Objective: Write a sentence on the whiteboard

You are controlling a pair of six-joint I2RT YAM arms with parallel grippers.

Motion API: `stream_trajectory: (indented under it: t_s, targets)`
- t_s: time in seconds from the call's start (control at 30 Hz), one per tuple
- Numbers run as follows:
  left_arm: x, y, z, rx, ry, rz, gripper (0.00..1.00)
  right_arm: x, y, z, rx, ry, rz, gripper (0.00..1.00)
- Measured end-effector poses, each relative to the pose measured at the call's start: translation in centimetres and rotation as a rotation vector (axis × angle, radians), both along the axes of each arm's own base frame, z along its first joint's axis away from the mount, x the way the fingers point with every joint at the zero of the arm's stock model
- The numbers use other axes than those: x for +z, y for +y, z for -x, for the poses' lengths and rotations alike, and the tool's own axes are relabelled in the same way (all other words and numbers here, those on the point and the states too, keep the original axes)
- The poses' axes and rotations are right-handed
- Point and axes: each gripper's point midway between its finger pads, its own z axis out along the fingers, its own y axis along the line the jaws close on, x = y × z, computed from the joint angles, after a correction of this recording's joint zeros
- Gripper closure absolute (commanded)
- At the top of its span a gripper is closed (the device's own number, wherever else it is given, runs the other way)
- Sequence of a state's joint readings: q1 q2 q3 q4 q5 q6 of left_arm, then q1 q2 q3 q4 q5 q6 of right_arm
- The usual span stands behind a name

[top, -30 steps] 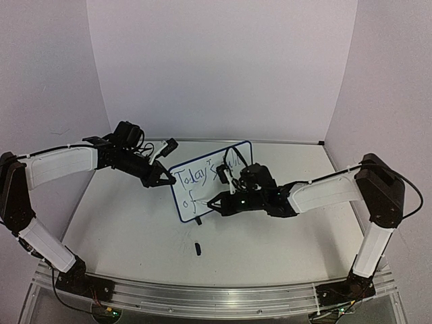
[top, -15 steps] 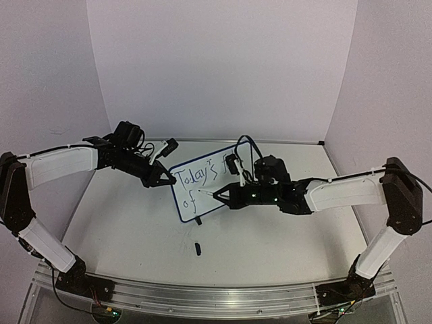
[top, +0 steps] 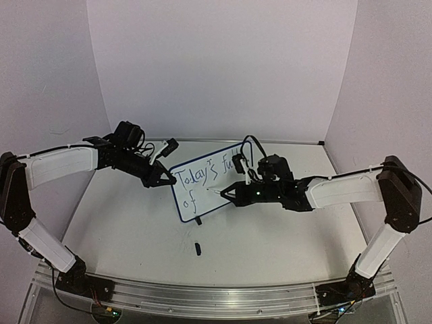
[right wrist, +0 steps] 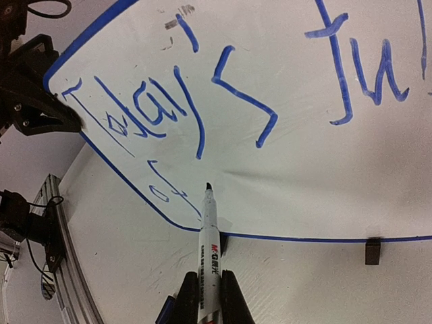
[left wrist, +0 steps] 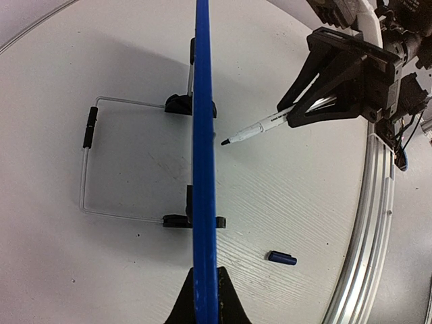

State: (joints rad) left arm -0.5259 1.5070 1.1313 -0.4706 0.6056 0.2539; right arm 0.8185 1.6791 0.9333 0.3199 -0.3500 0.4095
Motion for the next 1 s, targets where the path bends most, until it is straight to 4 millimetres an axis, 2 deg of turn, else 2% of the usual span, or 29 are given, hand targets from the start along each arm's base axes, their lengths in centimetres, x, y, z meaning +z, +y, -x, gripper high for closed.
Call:
stream_trajectory:
  t_s: [0.37,0.83,1.0]
  targets:
    - [0.0,0.0,0.0,-0.002,0.0,0.0,1.0,0.2,0.1,-1.1,-0.004,-0.014,-0.001,1.0]
    - [0.0,-0.1,0.0,-0.002,-0.001,0.0,1.0,-1.2,-0.1,-1.5,-0.009,0.009,0.018,1.0]
    - [0.0,-0.1,0.0,-0.002,-0.001,0.0,1.0,-2.8,-0.7,-1.0,-0.012,0.036,0.041,1.0]
